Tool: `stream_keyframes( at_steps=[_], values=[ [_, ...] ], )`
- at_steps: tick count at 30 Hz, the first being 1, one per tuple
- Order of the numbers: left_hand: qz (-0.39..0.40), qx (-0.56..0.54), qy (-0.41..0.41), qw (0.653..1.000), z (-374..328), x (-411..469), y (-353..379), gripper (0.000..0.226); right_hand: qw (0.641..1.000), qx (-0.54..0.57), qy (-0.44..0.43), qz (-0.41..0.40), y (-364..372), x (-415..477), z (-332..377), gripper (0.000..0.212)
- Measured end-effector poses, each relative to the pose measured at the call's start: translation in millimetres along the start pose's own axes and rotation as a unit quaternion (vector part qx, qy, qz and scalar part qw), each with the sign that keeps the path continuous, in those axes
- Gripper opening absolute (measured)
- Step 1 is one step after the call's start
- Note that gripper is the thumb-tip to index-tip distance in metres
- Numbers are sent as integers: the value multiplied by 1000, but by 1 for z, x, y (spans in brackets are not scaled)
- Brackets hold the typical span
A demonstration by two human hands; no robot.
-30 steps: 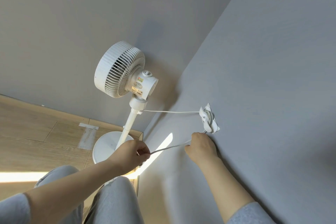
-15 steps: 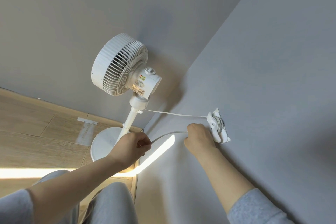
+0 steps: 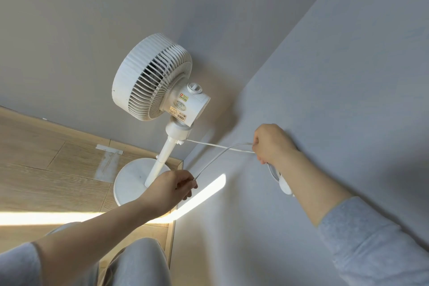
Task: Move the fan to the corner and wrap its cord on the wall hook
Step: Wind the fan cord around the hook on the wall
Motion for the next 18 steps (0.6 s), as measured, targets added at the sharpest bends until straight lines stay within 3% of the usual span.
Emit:
stream_keyframes(
  at_steps=[13, 18],
  values=[
    [9, -11, 32, 999, -20, 17, 1, 21, 994, -98, 22, -37, -35, 12, -32, 23],
    [4, -12, 57, 998, -38, 16, 0, 22, 994, -89, 32, -51, -49, 2, -44, 25]
  ],
)
Point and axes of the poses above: each hand's wrist, its own x-axis towards the middle knuckle, its own y-axis out of the palm, z = x × y, the point moved 9 cm from there along x, towards the middle knuckle, and after that the axes turned 9 degrees about -x, right-handed, at the moved point
